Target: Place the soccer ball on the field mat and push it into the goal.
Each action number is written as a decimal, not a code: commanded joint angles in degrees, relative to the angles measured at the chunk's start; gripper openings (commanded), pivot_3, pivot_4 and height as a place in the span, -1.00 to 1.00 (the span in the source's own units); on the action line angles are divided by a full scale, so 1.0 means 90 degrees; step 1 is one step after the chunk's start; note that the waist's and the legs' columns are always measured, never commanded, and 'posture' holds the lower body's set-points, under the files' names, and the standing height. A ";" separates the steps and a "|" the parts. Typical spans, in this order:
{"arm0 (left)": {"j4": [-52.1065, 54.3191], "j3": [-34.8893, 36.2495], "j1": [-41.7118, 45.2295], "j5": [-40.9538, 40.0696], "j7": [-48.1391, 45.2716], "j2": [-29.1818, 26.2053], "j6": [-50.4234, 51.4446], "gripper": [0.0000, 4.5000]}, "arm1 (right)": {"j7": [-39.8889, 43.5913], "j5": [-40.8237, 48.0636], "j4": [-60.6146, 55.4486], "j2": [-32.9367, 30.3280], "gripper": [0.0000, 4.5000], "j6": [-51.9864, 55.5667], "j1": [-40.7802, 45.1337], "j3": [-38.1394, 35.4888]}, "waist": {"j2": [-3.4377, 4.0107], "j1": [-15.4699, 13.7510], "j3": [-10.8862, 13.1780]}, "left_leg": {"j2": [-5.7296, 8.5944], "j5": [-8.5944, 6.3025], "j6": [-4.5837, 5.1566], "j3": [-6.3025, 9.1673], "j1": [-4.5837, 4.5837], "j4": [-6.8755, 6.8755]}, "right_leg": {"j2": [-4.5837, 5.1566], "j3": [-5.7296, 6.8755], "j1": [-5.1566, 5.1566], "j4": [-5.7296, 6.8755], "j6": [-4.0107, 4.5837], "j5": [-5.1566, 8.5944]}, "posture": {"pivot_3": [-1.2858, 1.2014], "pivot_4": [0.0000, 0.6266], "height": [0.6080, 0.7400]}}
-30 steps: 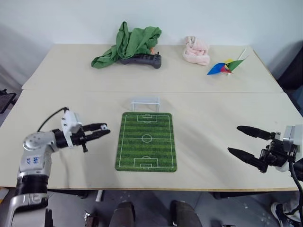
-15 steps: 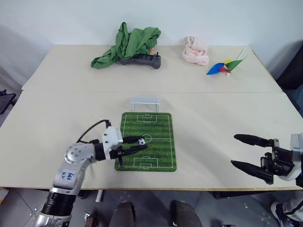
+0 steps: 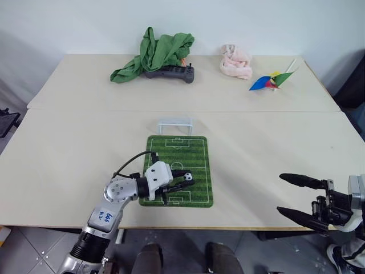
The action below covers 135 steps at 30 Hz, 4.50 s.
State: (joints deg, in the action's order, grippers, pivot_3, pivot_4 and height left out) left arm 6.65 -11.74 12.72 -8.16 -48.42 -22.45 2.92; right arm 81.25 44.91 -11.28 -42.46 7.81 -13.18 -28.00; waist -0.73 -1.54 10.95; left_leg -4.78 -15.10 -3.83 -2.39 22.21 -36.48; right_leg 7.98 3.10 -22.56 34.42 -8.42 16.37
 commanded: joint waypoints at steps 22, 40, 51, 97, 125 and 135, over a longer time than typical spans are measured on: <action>0.0914 0.0396 -0.1071 -0.0403 -0.0319 -0.1027 0.0307 -0.61 | 0.0031 -0.0030 -0.0132 -0.0159 1.00 0.0023 -0.0155 -0.0182 | 0.0002 0.0000 -0.0001 | -0.0001 -0.0005 0.0001 0.0000 0.0000 0.0000 | 0.0001 -0.0001 0.0000 -0.0006 0.0010 0.0005 | 0.03 -0.52 1.00; 0.0319 0.0117 -0.0870 -0.0518 -0.0835 -0.0941 -0.0128 -0.61 | -0.0043 -0.0207 -0.0080 -0.0189 1.00 0.0010 -0.0076 -0.0204 | 0.0004 0.0000 -0.0002 | -0.0001 -0.0008 0.0003 -0.0001 -0.0001 -0.0001 | 0.0000 -0.0001 0.0002 -0.0006 0.0006 0.0003 | 0.03 -0.52 1.00; 0.0055 0.0022 -0.0725 -0.0344 -0.0978 -0.0938 -0.0199 -0.61 | -0.0107 -0.0336 0.0021 -0.0178 1.00 0.0010 0.0094 -0.0144 | 0.0004 -0.0004 -0.0002 | -0.0001 -0.0008 0.0003 -0.0001 -0.0001 -0.0001 | 0.0000 -0.0001 0.0002 -0.0006 0.0006 0.0003 | 0.03 -0.52 1.00; 0.1181 0.0506 -0.1290 -0.2106 -0.2733 -0.1814 0.0014 -0.98 | -0.0191 0.0027 -0.0228 0.0313 1.00 0.0074 -0.0156 -0.0103 | 0.0010 0.0005 -0.0004 | -0.0003 -0.0013 0.0004 -0.0004 -0.0001 0.0000 | -0.0001 -0.0001 0.0001 -0.0008 0.0007 0.0004 | 0.03 -0.52 1.00; -0.0989 0.1069 0.0797 -0.0567 0.0499 -0.0197 0.0618 -0.98 | -0.1468 -0.0022 0.0289 0.0475 1.00 -0.0172 0.1464 0.0012 | 0.0011 0.0000 -0.0005 | -0.0004 -0.0007 -0.0003 -0.0005 -0.0003 0.0000 | -0.0007 -0.0005 -0.0004 0.0002 0.0003 -0.0004 | 0.03 -0.52 1.00; -0.1244 0.1706 0.0929 -0.0933 0.0296 -0.0504 0.0584 -0.98 | -0.0999 -0.0389 0.0943 0.0222 1.00 -0.0171 0.1871 0.0358 | 0.0011 0.0006 -0.0005 | -0.0005 -0.0004 -0.0009 -0.0007 0.0005 -0.0007 | -0.0009 -0.0005 -0.0004 -0.0003 -0.0002 -0.0007 | 0.03 -0.52 1.00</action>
State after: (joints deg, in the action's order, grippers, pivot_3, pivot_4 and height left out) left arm -5.11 2.19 20.12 -15.39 -45.42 -26.50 9.08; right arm 71.70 41.73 -2.70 -39.49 6.46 3.14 -24.77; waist -0.64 -1.49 10.90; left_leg -4.82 -15.14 -3.90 -2.45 22.25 -36.54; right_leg 7.90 3.06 -22.60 34.41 -8.44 16.31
